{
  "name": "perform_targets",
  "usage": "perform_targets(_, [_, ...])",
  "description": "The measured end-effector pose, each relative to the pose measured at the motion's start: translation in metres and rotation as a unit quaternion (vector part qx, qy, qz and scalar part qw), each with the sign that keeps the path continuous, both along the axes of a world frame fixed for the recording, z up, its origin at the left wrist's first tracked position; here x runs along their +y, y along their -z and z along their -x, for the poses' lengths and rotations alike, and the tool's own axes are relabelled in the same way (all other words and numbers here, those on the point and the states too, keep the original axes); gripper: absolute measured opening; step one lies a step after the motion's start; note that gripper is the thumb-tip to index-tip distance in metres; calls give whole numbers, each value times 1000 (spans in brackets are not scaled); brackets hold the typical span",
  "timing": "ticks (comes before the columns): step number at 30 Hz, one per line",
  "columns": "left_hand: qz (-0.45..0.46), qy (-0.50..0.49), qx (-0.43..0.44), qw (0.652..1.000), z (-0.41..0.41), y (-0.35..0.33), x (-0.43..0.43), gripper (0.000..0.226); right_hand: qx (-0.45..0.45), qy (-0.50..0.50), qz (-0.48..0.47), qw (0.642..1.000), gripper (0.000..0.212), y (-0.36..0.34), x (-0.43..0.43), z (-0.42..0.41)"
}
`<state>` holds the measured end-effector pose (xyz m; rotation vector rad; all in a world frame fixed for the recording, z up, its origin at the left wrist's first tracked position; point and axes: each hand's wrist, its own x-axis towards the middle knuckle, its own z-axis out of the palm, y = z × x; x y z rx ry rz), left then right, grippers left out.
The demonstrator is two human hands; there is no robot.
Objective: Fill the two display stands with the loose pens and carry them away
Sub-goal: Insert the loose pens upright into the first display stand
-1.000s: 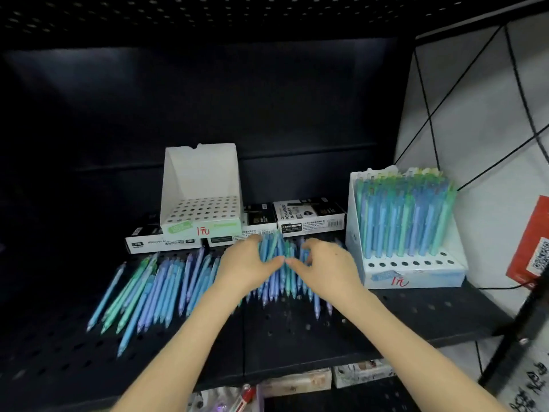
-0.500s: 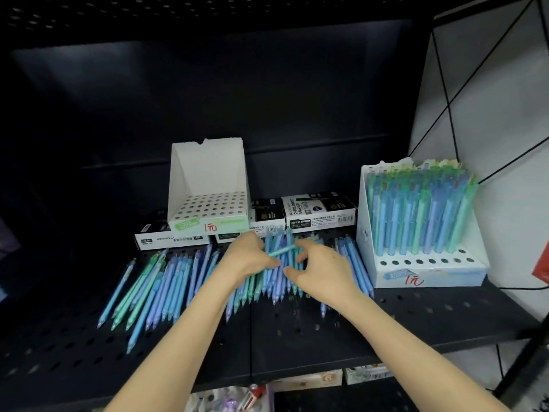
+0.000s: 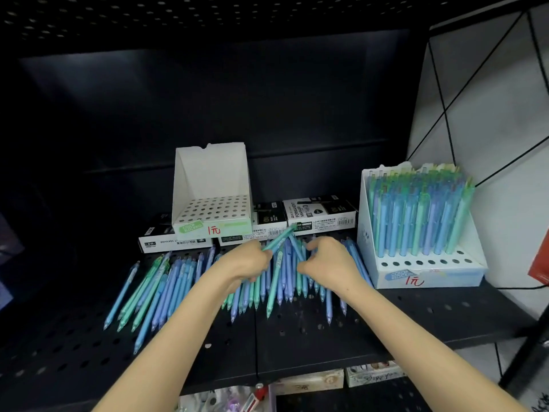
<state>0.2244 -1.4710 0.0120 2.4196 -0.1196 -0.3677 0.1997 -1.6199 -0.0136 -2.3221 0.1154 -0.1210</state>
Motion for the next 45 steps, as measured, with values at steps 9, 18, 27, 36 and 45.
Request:
perform_targets(9, [315, -51, 55, 946, 18, 4, 26, 20, 14, -3, -38, 999, 34, -1, -4, -2])
perform_targets(18, [469, -24, 26, 882, 27, -4, 14, 20, -23, -23, -238, 971, 22, -20, -25, 19])
perform_targets(27, [517, 81, 8, 852, 30, -15, -38, 24, -175, 27, -353, 919, 31, -40, -68, 67])
perform_targets(36, [509, 152, -1, 847, 39, -19, -99, 19, -290, 223, -198, 909, 23, -42, -130, 88])
perform_targets(45, [540, 131, 8, 832, 39, -17, -108, 22, -347, 324, 0, 880, 21, -28, -151, 70])
